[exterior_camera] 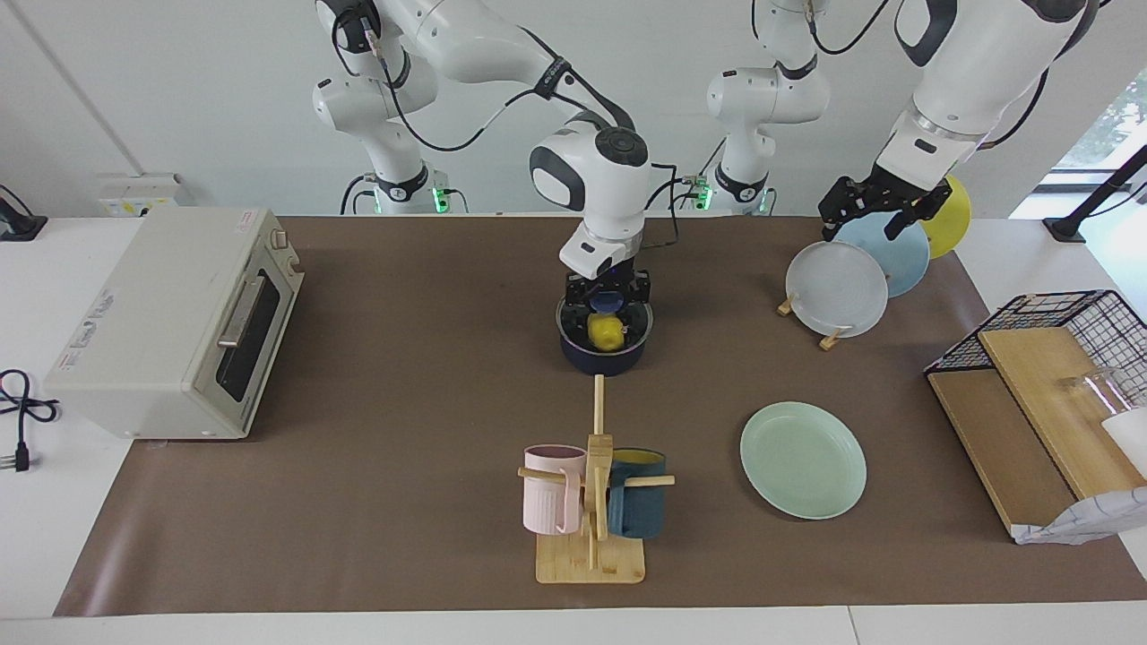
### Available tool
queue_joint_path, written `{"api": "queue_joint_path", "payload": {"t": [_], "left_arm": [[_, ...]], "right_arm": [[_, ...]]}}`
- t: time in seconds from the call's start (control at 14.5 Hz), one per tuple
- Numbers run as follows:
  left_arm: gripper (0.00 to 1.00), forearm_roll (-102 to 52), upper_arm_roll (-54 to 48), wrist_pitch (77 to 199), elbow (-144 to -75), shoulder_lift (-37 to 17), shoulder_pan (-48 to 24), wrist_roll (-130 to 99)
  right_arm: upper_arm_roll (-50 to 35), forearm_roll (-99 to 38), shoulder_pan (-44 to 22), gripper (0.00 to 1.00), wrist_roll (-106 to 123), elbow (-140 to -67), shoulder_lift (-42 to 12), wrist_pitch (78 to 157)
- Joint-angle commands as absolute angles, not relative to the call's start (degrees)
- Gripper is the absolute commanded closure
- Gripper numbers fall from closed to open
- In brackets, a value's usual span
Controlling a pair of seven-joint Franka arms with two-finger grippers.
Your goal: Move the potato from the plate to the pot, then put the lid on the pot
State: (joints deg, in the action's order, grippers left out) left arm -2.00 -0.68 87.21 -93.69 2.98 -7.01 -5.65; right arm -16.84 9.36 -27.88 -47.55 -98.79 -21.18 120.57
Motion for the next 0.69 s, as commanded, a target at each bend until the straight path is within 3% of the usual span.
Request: {"api": "queue_joint_path", "payload": {"t": [0.0,0.62], "left_arm": [[0.0,-2.0,-1.1,87.5,-94.0,3.3,-6.4,-6.2],[0.0,-2.0,-1.1,87.5,-94.0,3.3,-6.4,-6.2]], "right_arm": [[-17.4,10.2,-27.2,0.78,-49.2,-98.1,-22.1,121.6],[-17.5,8.7,-26.6,0.78,-49.4,-98.1,-22.1,120.9]]}}
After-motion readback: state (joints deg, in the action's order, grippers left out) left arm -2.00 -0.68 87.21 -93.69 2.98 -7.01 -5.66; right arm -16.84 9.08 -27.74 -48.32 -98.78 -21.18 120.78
